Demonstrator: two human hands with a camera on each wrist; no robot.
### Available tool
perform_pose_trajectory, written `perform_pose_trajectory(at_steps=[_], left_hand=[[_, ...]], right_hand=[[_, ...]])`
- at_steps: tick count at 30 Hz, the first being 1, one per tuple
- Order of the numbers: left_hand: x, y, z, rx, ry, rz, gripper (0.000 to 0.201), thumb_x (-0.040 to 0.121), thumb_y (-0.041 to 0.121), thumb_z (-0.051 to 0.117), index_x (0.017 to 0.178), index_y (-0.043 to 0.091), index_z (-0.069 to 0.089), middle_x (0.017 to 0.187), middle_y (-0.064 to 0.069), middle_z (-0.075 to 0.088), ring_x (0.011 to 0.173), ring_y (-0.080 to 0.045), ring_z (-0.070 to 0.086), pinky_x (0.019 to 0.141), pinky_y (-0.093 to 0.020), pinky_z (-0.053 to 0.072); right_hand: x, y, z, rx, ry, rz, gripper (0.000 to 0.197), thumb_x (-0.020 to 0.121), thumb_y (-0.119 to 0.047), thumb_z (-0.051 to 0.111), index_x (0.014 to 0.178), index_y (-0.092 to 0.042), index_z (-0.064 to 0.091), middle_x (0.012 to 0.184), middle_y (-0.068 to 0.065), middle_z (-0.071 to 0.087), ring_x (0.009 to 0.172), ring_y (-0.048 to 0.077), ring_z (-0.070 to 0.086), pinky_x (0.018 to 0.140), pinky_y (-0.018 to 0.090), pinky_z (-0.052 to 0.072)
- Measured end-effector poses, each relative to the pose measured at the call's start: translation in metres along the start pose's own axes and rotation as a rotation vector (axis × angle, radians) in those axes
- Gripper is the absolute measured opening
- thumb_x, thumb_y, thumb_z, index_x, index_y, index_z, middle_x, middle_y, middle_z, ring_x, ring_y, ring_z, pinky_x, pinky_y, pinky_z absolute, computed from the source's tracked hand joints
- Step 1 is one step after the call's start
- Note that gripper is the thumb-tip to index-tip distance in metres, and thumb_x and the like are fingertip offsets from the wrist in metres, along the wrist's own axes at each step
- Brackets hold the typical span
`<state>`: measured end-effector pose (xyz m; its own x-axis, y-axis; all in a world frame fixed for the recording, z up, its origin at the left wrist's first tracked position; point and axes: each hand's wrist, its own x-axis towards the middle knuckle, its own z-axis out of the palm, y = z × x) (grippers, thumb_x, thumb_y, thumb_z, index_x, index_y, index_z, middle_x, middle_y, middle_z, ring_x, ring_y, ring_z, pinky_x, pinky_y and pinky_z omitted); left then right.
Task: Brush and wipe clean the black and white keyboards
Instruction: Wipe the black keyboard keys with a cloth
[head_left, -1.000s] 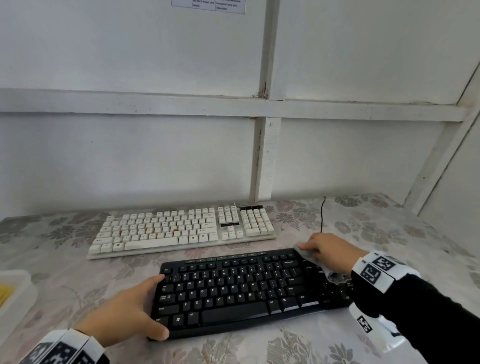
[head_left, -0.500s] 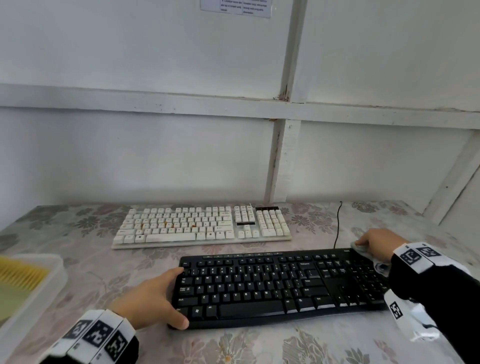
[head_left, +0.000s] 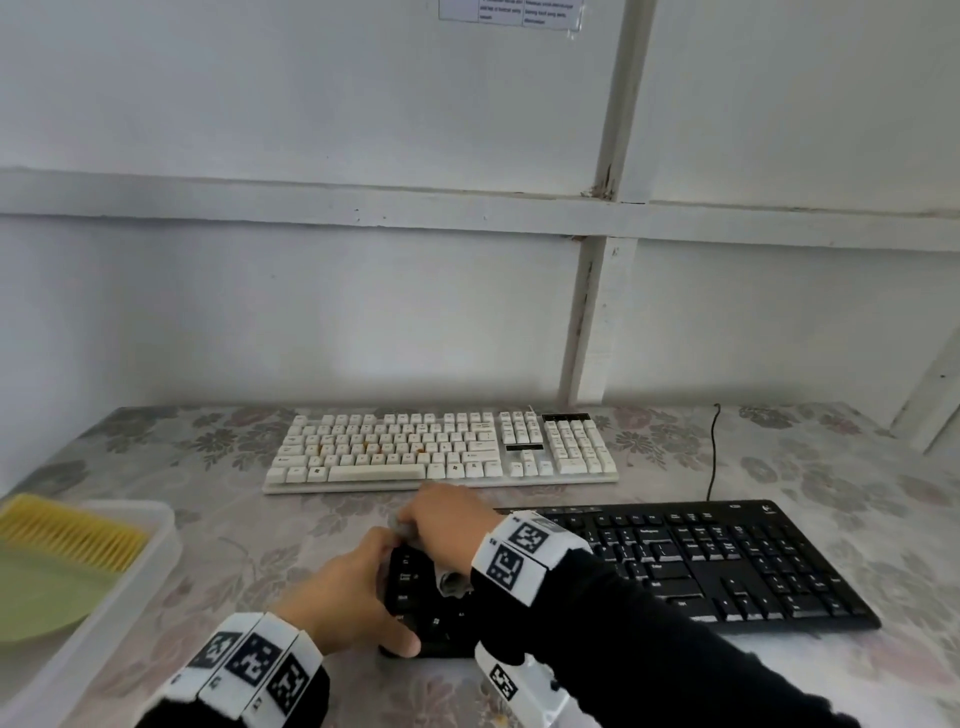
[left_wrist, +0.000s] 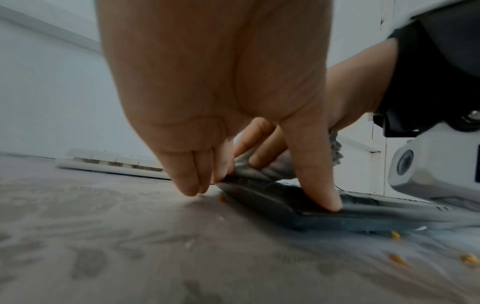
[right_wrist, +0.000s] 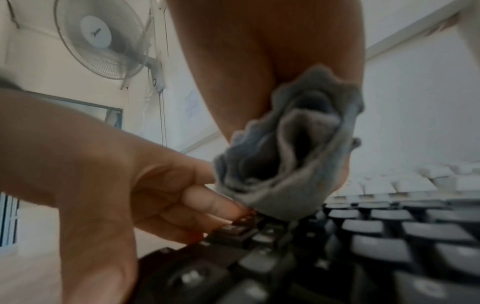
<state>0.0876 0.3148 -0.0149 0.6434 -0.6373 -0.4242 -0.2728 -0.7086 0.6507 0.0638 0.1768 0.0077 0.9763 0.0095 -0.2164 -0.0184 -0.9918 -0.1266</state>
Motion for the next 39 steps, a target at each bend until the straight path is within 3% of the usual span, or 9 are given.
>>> perform_pose_trajectory(at_steps=[5, 11, 17, 25, 29, 32, 34, 36, 39], left_hand=[[0.001, 0.001, 0.002, 0.003, -0.007, 0.003, 0.088, 0.060, 0.020, 0.082, 0.129, 0.031, 0.030, 0.121, 0.014, 0.053, 0.107, -0.007, 0.052, 0.074, -0.015, 0.040], [-0.004, 0.003, 0.002, 0.005, -0.001, 0.009, 0.093, 0.061, 0.019, 0.081, 0.136, 0.032, 0.028, 0.116, 0.021, 0.051, 0.100, 0.000, 0.050, 0.069, -0.007, 0.035], [-0.008, 0.007, 0.003, -0.006, -0.004, 0.017, 0.091, 0.065, 0.016, 0.079, 0.139, 0.031, 0.028, 0.106, 0.026, 0.050, 0.089, 0.007, 0.049, 0.065, -0.005, 0.035], [-0.013, 0.012, 0.003, -0.027, -0.001, 0.017, 0.086, 0.068, 0.011, 0.077, 0.136, 0.030, 0.028, 0.096, 0.027, 0.047, 0.084, 0.009, 0.046, 0.063, -0.005, 0.034], [-0.014, 0.012, 0.002, -0.040, 0.002, 0.014, 0.086, 0.068, 0.011, 0.077, 0.137, 0.030, 0.029, 0.098, 0.028, 0.044, 0.090, 0.005, 0.047, 0.066, -0.007, 0.034], [-0.016, 0.014, 0.002, -0.021, 0.005, 0.019, 0.088, 0.068, 0.014, 0.077, 0.138, 0.031, 0.027, 0.097, 0.030, 0.040, 0.100, -0.006, 0.045, 0.072, -0.014, 0.035], [-0.017, 0.013, 0.001, -0.039, 0.005, 0.022, 0.085, 0.067, 0.012, 0.078, 0.135, 0.029, 0.030, 0.097, 0.029, 0.042, 0.095, -0.001, 0.047, 0.068, -0.009, 0.034], [-0.014, 0.012, 0.001, -0.077, -0.013, 0.026, 0.077, 0.068, 0.004, 0.078, 0.129, 0.025, 0.037, 0.098, 0.024, 0.047, 0.084, 0.011, 0.049, 0.061, -0.004, 0.037], [-0.014, 0.015, 0.002, -0.090, -0.027, 0.048, 0.065, 0.069, -0.004, 0.075, 0.115, 0.026, 0.039, 0.094, 0.023, 0.046, 0.074, 0.019, 0.045, 0.056, 0.001, 0.037]], right_hand=[[-0.015, 0.012, 0.000, -0.096, 0.022, -0.049, 0.016, 0.093, -0.003, 0.043, 0.088, -0.014, 0.054, 0.070, -0.001, 0.027, 0.080, 0.022, 0.039, 0.074, 0.033, 0.033], [-0.025, 0.033, 0.012, -0.047, 0.049, 0.037, 0.033, 0.085, 0.004, 0.046, 0.063, -0.016, 0.033, 0.098, 0.011, 0.045, 0.090, 0.029, 0.049, 0.084, 0.043, 0.050], [-0.055, 0.068, 0.006, -0.081, 0.059, 0.092, 0.042, 0.082, 0.008, 0.047, 0.058, -0.019, 0.025, 0.073, -0.002, 0.028, 0.064, 0.015, 0.037, 0.074, 0.029, 0.039], [-0.079, 0.108, 0.005, -0.106, -0.006, 0.289, 0.035, 0.082, 0.010, 0.043, 0.061, -0.018, 0.037, 0.082, 0.002, 0.038, 0.082, 0.020, 0.042, 0.075, 0.028, 0.038], [-0.074, 0.109, -0.007, -0.053, -0.046, 0.360, 0.020, 0.091, 0.000, 0.043, 0.091, -0.007, 0.061, 0.090, 0.004, 0.048, 0.077, 0.021, 0.049, 0.077, 0.026, 0.043], [-0.055, 0.083, -0.006, 0.081, 0.015, 0.292, 0.025, 0.095, -0.013, 0.044, 0.070, -0.011, 0.048, 0.079, 0.000, 0.048, 0.069, 0.015, 0.052, 0.079, 0.023, 0.046], [-0.042, 0.054, -0.004, 0.167, 0.021, 0.201, 0.027, 0.097, -0.022, 0.043, 0.074, -0.009, 0.047, 0.088, 0.005, 0.055, 0.075, 0.016, 0.056, 0.081, 0.026, 0.048], [-0.028, 0.025, -0.003, 0.109, 0.014, 0.090, 0.024, 0.096, -0.016, 0.044, 0.074, -0.008, 0.047, 0.090, 0.007, 0.052, 0.085, 0.022, 0.055, 0.083, 0.032, 0.046], [-0.016, -0.002, -0.001, -0.018, 0.037, -0.038, 0.035, 0.090, -0.002, 0.047, 0.060, -0.013, 0.032, 0.074, 0.004, 0.035, 0.082, 0.022, 0.044, 0.081, 0.038, 0.043]])
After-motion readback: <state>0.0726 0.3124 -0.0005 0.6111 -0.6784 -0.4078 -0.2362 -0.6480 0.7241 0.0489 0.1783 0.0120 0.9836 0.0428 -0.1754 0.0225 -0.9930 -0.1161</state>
